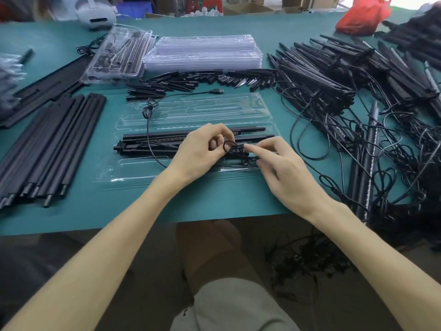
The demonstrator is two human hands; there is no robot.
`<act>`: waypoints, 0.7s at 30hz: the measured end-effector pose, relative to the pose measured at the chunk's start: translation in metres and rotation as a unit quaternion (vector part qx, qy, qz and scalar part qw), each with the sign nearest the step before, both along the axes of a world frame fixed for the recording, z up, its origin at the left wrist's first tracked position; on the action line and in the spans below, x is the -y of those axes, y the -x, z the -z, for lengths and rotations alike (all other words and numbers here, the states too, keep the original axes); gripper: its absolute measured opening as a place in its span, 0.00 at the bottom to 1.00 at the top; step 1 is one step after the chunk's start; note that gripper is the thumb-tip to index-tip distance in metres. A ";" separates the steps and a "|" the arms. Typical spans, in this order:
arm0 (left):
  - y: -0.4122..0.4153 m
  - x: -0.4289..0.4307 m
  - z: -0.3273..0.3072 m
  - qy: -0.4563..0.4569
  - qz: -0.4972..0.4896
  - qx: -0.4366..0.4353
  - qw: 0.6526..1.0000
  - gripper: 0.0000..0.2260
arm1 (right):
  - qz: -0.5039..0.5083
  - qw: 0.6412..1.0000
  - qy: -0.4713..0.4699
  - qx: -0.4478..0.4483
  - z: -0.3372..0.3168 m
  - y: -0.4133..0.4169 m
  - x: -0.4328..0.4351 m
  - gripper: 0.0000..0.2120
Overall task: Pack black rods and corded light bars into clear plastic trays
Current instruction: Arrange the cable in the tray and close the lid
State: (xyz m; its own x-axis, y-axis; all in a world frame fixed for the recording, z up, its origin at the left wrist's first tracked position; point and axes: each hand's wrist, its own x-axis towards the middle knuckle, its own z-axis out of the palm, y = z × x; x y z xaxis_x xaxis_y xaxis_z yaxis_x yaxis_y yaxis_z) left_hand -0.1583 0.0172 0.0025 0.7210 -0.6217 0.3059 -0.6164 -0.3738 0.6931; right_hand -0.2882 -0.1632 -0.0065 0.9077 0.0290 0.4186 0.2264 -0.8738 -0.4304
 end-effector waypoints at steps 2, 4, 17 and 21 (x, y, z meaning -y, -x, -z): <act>0.001 0.000 -0.001 -0.005 0.000 0.003 1.000 0.04 | 0.002 1.000 0.000 0.000 0.001 0.000 0.000 0.19; 0.000 0.000 -0.001 -0.013 -0.007 0.006 1.000 0.07 | 0.008 1.000 -0.008 -0.003 0.002 -0.001 0.000 0.19; 0.004 0.000 -0.005 -0.023 -0.019 0.013 0.999 0.10 | -0.009 0.999 -0.036 -0.030 0.001 -0.002 0.002 0.18; 0.005 0.001 -0.006 -0.025 -0.022 0.008 0.999 0.09 | -0.008 0.998 -0.059 -0.012 0.001 -0.002 0.003 0.19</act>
State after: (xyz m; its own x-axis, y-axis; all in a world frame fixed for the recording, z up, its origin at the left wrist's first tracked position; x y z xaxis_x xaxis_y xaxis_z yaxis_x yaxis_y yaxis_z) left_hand -0.1635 0.0163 0.0080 0.7432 -0.6040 0.2878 -0.6096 -0.4340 0.6633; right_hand -0.2860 -0.1661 -0.0078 0.9171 -0.0038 0.3987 0.2292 -0.8132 -0.5350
